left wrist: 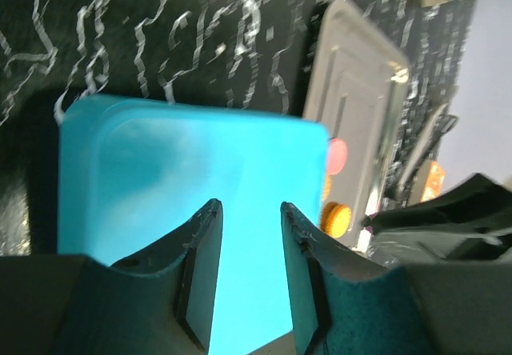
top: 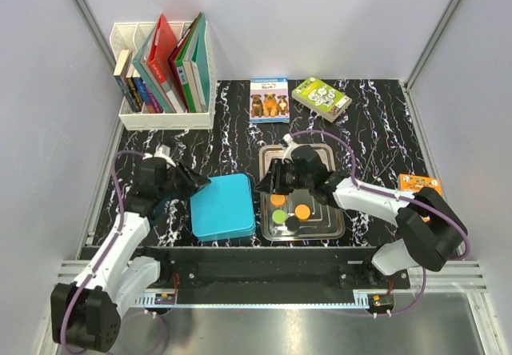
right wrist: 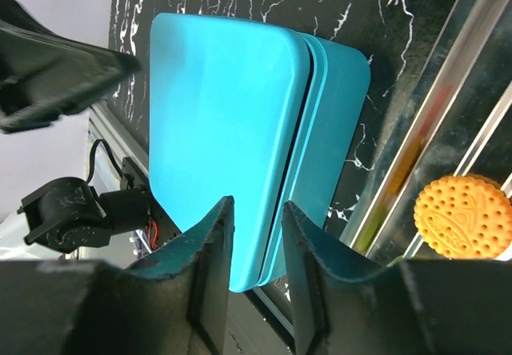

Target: Pack the cookies

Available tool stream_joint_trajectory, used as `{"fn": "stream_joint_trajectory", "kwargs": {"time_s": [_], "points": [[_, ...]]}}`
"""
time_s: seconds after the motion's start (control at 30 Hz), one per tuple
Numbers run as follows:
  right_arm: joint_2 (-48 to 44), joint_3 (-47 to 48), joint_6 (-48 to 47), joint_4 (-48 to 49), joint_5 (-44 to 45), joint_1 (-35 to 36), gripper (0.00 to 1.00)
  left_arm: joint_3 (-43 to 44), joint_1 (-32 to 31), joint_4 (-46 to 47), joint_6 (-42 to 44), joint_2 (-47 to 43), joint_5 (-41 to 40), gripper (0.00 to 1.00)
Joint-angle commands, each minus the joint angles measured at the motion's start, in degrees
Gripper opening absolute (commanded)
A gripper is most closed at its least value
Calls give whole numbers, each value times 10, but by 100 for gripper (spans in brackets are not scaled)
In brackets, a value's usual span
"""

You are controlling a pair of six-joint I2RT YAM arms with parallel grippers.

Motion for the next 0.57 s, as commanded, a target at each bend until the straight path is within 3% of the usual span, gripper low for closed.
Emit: {"fn": "stream_joint_trajectory", "kwargs": {"time_s": [0.0,0.17,0.3,0.53], "points": [[-42,25,-21,-14,32,4,43,63,-1,-14,33,-21,-5,40],[-113,40,-80,-85,99,4,54,148,-1,-99,105,-39,-58,42],[-190,65,-152,-171,207,4,62,185,-20,-152,147,-34,-156,42],[-228,107,-214,-244,272,4,68,179,-26,-148,150,-42,-170,43]]}}
